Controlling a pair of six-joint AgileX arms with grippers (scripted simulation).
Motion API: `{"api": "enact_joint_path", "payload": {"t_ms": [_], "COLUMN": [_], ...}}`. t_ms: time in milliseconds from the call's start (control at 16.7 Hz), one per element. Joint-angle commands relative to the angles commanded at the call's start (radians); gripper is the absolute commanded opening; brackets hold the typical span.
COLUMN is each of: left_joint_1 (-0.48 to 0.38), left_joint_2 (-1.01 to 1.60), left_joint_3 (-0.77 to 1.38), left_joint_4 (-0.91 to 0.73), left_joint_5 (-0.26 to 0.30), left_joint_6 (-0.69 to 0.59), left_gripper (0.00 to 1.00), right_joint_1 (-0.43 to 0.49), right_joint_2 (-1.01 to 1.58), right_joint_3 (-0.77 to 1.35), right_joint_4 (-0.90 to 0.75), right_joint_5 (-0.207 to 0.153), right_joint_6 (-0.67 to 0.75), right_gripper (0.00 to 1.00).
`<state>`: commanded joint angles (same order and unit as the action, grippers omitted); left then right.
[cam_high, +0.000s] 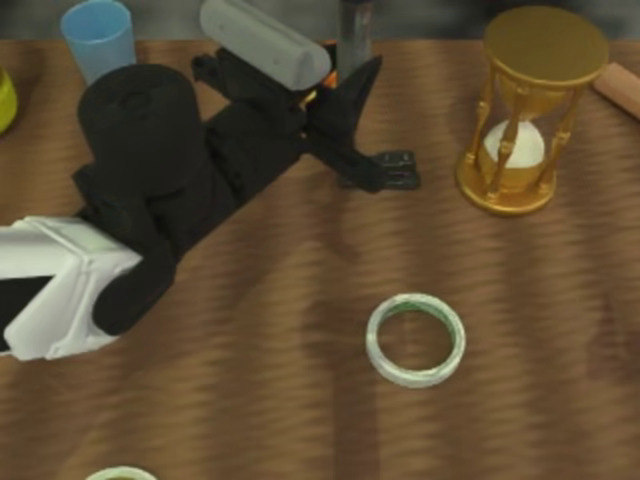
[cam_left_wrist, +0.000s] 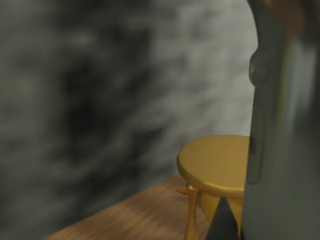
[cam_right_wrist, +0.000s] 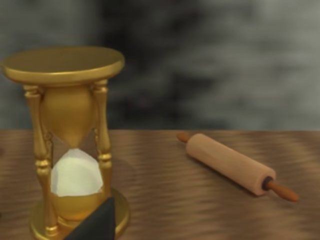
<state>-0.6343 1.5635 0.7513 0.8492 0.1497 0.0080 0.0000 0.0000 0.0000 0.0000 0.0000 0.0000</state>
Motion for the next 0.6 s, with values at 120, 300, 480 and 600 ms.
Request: {"api": "enact_joint_path", "payload": {"t_ms": [120, 300, 480, 600], "left_joint_1": [0.0, 0.0, 0.0, 0.0], "left_joint_2": [0.0, 0.0, 0.0, 0.0], "left_joint_3": [0.0, 0.0, 0.0, 0.0], "left_joint_4": [0.0, 0.0, 0.0, 0.0], "left_joint_5": [0.0, 0.0, 0.0, 0.0], "left_joint_6": [0.0, 0.0, 0.0, 0.0], "left_gripper": [0.0, 0.0, 0.0, 0.0], "right_joint_1": [0.01, 0.073, 0.176, 0.257], "right_joint_2": [0.013, 0.111, 0.304, 0.473], "right_joint_3": [0.01, 0.076, 0.182, 0.262], "right_joint_4": [0.009, 0.069, 0.165, 0.237], "right_joint_5": [-0.002, -0.013, -0.029, -0.042], "right_joint_6": [0.0, 0.004, 0.009, 0.012], "right_gripper": [1.0, 1.0, 1.0, 1.0]}}
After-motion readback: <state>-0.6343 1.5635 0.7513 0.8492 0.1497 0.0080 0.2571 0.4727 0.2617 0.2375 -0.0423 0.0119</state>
